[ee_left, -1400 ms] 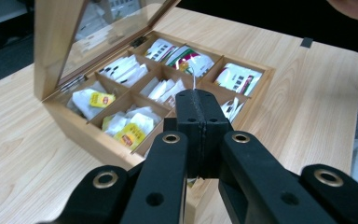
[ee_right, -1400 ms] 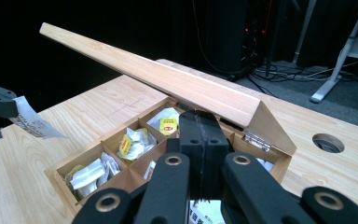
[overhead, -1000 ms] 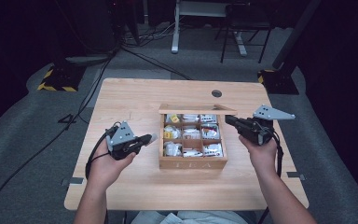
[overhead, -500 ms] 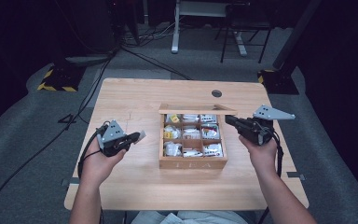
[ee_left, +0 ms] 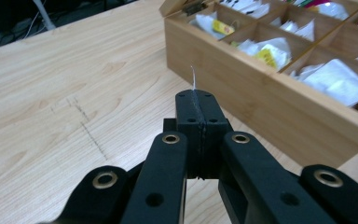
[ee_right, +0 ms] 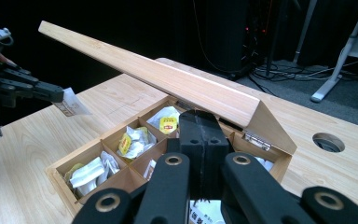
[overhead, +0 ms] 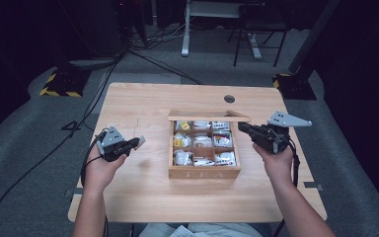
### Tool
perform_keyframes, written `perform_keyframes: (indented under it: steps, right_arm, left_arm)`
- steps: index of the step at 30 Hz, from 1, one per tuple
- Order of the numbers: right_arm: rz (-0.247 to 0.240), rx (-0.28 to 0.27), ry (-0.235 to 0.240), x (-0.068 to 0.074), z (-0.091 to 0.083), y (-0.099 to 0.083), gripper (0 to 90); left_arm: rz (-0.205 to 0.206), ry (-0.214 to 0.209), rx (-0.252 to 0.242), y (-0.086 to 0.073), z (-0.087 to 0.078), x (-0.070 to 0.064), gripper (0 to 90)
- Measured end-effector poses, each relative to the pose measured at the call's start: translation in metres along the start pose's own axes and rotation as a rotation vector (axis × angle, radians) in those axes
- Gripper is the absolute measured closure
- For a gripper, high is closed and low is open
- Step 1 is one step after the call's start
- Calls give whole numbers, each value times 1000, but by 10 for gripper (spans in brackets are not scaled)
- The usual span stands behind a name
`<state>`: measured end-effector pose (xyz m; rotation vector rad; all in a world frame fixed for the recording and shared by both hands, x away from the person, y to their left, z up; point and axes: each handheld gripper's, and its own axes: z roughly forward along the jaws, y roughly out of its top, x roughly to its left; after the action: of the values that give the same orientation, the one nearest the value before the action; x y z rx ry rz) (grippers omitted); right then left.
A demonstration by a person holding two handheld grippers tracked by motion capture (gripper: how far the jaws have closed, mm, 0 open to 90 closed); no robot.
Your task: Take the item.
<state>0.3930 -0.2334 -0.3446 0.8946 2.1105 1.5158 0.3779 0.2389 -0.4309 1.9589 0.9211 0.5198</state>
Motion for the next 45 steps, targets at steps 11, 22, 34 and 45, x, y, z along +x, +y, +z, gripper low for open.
perform_keyframes:
  steps: [11, 22, 34, 45]
  right_arm:
    - [-1, 3, -3, 0, 1, 0, 899]
    - [0, 7, -2, 0, 2, -1, 899]
    - [2, 18, -2, 0, 4, -2, 898]
    - [6, 18, 5, -1, 4, -2, 898]
  left_arm:
    - [-21, 10, 36, -17, 17, 12, 900]
    - [-20, 0, 43, -25, 29, 14, 900]
    - [-29, -59, 43, -26, 41, 9, 855]
    - [-79, -87, 13, -20, 34, 1, 668]
